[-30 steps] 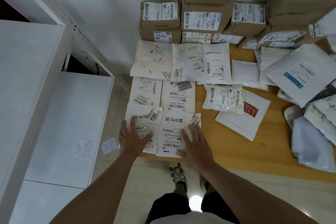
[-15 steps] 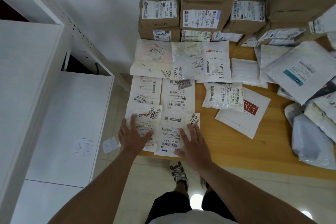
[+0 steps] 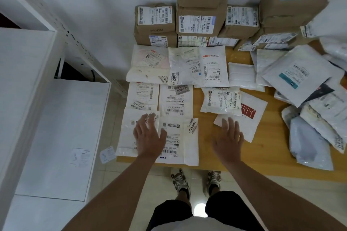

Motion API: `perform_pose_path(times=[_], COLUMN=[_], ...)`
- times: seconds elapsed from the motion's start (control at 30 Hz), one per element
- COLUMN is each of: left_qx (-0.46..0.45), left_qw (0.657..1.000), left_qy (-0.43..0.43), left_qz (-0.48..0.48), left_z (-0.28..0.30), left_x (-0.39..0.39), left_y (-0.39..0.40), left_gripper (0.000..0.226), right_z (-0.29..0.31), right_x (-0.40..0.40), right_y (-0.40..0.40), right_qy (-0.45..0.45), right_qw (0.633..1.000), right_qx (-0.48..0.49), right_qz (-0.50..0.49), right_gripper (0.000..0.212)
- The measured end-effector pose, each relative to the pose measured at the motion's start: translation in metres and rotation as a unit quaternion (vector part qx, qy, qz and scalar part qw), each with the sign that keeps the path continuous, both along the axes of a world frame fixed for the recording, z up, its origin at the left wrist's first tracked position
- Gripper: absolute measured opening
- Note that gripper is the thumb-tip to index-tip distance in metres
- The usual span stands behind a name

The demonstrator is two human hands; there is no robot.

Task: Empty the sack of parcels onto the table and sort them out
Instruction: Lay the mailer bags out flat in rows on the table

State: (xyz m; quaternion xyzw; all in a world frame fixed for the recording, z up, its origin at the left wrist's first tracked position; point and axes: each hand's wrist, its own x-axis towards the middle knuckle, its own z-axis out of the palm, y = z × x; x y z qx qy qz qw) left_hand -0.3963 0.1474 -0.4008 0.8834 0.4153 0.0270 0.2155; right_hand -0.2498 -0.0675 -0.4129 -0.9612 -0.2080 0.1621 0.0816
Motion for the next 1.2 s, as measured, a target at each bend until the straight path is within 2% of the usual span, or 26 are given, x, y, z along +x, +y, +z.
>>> perform_pose_path(times=[0.1,0.23,0.33,0.43,0.53,0.63,0.73,0.8,0.9,1.0,1.1,1.2], left_qx=[-0.002,-0.031,-0.070,-0.063,-0.046,-0.024,-0.038,-0.037,-0.077,-0.156,-0.239,-0.255], left_qw=[0.996,0.979,0.969,0.965,0.979,0.986,0.984,0.983,0.987,0.987,0.963,0.936], left_qy=[-0.013,-0.020,0.032,0.063,0.045,0.036,0.058,0.054,0.038,-0.005,-0.059,-0.096], left_qz=[-0.084,-0.200,-0.233,-0.248,-0.196,-0.158,-0.165,-0.172,-0.138,-0.042,0.113,0.224], left_z=[0.003,0.003,0.003,0.002,0.005,0.007,0.011,0.015,0.015,0.015,0.019,0.024], left_x=[0.027,0.056,0.077,0.094,0.097,0.093,0.085,0.081,0.076,0.076,0.089,0.098], left_y=[-0.032,-0.075,-0.099,-0.117,-0.122,-0.119,-0.118,-0.118,-0.117,-0.112,-0.104,-0.095], left_gripper=[0.053,0.042,0.039,0.040,0.040,0.041,0.040,0.038,0.036,0.031,0.020,0.026], right_z=[-0.001,-0.001,0.001,0.009,0.014,0.020,0.021,0.021,0.020,0.023,0.028,0.030], right_x=[0.024,0.023,0.021,0.036,0.054,0.074,0.095,0.106,0.119,0.123,0.122,0.116], right_y=[-0.028,-0.048,-0.059,-0.068,-0.064,-0.045,-0.014,0.004,0.020,0.021,0.011,-0.003], right_qy=[0.068,-0.002,-0.045,-0.076,-0.070,-0.019,0.040,0.073,0.087,0.089,0.076,0.049], right_qw=[0.994,0.992,0.989,0.994,0.997,0.998,0.994,0.987,0.983,0.985,0.987,0.981], right_qx=[-0.071,-0.117,-0.099,-0.037,0.023,0.060,0.004,-0.051,-0.067,-0.030,0.055,0.151], right_qz=[-0.038,0.043,0.098,0.072,0.030,0.015,0.098,0.135,0.148,0.148,0.130,0.111], right_gripper=[0.068,0.054,0.050,0.055,0.074,0.095,0.114,0.119,0.101,0.078,0.057,0.037])
